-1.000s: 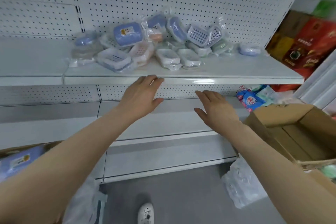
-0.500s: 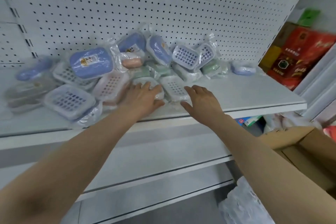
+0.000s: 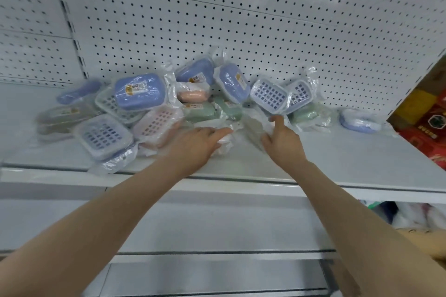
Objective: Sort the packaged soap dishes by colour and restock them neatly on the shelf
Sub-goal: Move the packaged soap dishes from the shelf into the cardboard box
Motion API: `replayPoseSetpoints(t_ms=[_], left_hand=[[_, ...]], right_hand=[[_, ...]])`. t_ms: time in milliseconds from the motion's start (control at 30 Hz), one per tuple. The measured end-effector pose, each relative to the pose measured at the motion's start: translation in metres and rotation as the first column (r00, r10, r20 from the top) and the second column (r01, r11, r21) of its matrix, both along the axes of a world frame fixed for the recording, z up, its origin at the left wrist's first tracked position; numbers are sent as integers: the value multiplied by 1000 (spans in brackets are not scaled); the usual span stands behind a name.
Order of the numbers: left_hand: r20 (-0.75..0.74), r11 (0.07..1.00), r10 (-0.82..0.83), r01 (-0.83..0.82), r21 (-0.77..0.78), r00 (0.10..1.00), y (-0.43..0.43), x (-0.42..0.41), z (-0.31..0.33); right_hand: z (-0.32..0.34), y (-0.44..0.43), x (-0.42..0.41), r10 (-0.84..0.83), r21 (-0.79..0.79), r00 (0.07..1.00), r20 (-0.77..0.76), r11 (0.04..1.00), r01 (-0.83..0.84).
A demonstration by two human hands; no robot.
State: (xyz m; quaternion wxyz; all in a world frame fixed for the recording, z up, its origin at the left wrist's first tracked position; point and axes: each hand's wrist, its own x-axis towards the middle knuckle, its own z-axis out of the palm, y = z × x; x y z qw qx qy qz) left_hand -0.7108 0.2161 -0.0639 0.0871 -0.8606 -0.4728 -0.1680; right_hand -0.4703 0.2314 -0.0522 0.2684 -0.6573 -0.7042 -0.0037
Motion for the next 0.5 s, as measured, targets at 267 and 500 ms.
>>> replayPoseSetpoints(t_ms=[267,500], left_hand=[[482,994,58,-8,-106,874,-17,39,27],[677,915,400,-222,-337,618,-11,35,19]], right_hand=[[25,8,56,-205,-275,911,-359,955,107],[7,10,58,-178,-290,983,39,940,182]])
